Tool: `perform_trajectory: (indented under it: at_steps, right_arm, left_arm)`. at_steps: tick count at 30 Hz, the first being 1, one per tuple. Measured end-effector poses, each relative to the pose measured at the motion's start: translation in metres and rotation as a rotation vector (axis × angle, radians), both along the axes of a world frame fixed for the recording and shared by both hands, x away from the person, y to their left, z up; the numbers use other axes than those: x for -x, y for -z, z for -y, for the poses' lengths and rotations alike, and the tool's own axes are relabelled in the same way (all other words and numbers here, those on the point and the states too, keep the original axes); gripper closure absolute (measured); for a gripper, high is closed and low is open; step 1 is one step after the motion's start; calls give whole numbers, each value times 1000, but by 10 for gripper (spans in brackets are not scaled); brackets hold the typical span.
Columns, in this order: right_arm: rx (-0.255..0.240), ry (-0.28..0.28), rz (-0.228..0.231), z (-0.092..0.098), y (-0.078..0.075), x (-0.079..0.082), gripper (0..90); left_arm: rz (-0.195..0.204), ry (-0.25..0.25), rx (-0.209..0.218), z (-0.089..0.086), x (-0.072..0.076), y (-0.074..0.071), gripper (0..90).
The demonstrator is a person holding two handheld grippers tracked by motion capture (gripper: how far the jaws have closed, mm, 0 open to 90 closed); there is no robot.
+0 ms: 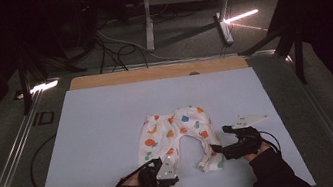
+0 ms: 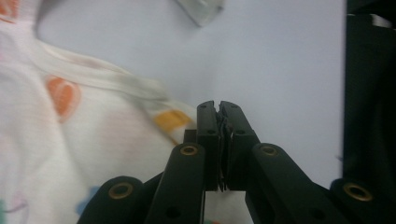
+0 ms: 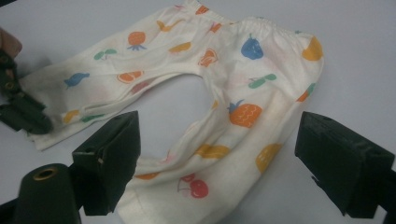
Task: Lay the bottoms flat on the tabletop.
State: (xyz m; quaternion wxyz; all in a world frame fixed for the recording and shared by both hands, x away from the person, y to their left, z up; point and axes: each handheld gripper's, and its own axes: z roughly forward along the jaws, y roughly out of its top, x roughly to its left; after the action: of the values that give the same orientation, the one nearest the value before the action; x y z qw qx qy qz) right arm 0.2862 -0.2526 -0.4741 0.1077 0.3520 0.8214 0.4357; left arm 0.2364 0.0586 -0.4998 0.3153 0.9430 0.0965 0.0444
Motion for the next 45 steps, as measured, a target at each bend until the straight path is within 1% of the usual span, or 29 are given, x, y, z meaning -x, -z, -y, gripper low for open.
perform_trajectory:
  at_steps: [1, 2, 3, 4, 5, 6, 7, 8, 12, 13, 15, 17, 18, 19, 20, 23, 24, 25, 26, 27, 34, 36, 37, 38, 40, 41, 43, 44, 45]
  right_arm:
    - [-2, 2, 1, 0, 0, 0, 144]
    - [-1, 2, -1, 0, 0, 0, 144]
    - [-2, 1, -2, 1, 1, -1, 144]
    - [-2, 1, -3, 0, 0, -1, 144]
    - [2, -1, 1, 0, 0, 0, 144]
    - [1, -2, 1, 0, 0, 0, 144]
    - [1, -2, 1, 0, 0, 0, 144]
    - [3, -1, 0, 0, 0, 0, 144]
    - [0, 0, 1, 1, 0, 0, 144]
    - [0, 2, 0, 1, 0, 0, 144]
    - [1, 2, 0, 0, 0, 0, 144]
    - [-4, 3, 3, 0, 0, 0, 144]
    - [-4, 3, 3, 0, 0, 0, 144]
    - [-3, 4, 1, 1, -1, 0, 144]
    - [-5, 4, 3, 1, -1, 0, 144]
    - [-2, 0, 4, 0, -1, 0, 144]
    - [-2, 0, 4, 0, -1, 0, 144]
    - [-3, 0, 3, 0, -1, 0, 144]
    - [-2, -1, 3, -1, -1, 0, 144]
    - [0, -3, 5, 0, -1, 0, 144]
    - [-4, 1, -1, 1, 0, 0, 144]
    - [-5, 2, -1, 1, 0, 0, 144]
    - [-4, -1, 2, 1, 0, 0, 144]
    - [-4, -2, 2, 1, 0, 0, 144]
    - [-3, -4, 1, 0, 0, 0, 144]
    - [-2, -5, 2, 0, 0, 0, 144]
    - [-6, -6, 2, 0, 0, 0, 144]
    - [-7, -6, 3, 0, 0, 0, 144]
    - [-8, -4, 5, 0, -1, 0, 144]
  left_arm:
    - [0, 0, 0, 0, 0, 0, 869]
    - [-14, 27, 2, -1, 6, 4, 804]
    - [-16, 31, 4, 0, 7, 5, 773]
    - [-10, 53, -2, 1, 8, 5, 733]
    - [-1, 62, -2, 2, 10, 6, 695]
    - [13, 68, -8, 3, 11, 7, 683]
    - [13, 68, -8, 3, 11, 7, 683]
    - [15, 55, 0, 3, 11, 7, 687]
    - [49, 18, -2, 2, 9, 8, 850]
    - [31, 9, 4, 2, 8, 8, 880]
    - [11, -5, 30, 2, 6, 6, 892]
    - [-21, -31, 84, 3, 4, 2, 893]
    - [-21, -31, 84, 3, 4, 2, 893]
    - [-27, -28, 103, 5, 4, -3, 893]
    - [-22, -23, 108, 8, 4, -6, 892]
    - [-35, -30, 143, 16, 4, -10, 891]
    - [-35, -30, 143, 16, 4, -10, 891]
    - [-29, -19, 146, 22, 3, -11, 891]
    - [-35, -20, 147, 25, 3, -11, 891]
    - [-34, -11, 146, 28, 3, -9, 891]
    - [-68, -15, 110, 36, 3, 7, 890]
    - [-75, 2, 94, 37, 4, 11, 888]
    - [-82, 10, 91, 37, 4, 13, 883]
    - [-98, 10, 101, 37, 4, 14, 878]
    - [-106, 17, 110, 37, 4, 13, 839]
    - [-104, 34, 105, 37, 4, 12, 810]
    - [-99, 36, 125, 36, 5, 8, 761]
    - [-99, 41, 142, 34, 4, 4, 734]
    - [-88, 34, 161, 31, 3, 0, 692]
